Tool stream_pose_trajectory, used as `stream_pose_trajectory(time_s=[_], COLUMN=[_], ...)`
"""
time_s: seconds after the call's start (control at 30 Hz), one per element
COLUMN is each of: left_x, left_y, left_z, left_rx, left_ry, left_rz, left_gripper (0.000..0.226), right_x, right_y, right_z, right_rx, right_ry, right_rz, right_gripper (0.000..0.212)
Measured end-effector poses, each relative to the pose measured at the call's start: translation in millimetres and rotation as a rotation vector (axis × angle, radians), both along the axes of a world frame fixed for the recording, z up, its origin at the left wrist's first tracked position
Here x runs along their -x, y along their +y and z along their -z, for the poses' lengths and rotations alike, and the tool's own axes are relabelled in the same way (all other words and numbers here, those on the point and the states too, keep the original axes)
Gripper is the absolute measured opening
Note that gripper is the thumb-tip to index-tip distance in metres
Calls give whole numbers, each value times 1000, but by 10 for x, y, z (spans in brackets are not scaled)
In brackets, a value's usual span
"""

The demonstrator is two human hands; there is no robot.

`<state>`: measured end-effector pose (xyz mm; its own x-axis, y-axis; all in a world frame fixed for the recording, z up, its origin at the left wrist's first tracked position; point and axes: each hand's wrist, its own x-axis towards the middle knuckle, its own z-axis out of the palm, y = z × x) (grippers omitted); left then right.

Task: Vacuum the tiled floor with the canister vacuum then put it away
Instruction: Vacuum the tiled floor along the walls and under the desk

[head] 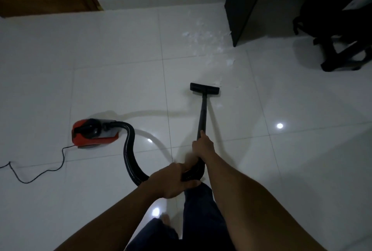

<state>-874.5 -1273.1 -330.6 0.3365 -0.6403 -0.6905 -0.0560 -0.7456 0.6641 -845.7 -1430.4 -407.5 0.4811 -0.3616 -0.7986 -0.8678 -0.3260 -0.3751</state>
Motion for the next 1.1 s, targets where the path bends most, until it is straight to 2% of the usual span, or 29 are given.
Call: stream_pose_trajectory(time_s=[0.33,0.6,0.83,1.1], left_x=[1524,2530,3007,3004], left_y=[930,1412,1578,1478], left_z=[-284,-142,82,53], left_rx=[-54,-62,-97,-120], left_ry=[-24,0,24,-11], left_rz=[129,169,193,161], left_gripper=[76,80,91,84], right_x=[1732,2869,3330,3241], right_y=[979,1454,1583,1501], right_z=[-116,52,220,200], right_rx=[1,-27,-39,-65], right_ry=[5,31,76,127], right_rz=[119,167,153,106], right_gripper=[72,71,67,71])
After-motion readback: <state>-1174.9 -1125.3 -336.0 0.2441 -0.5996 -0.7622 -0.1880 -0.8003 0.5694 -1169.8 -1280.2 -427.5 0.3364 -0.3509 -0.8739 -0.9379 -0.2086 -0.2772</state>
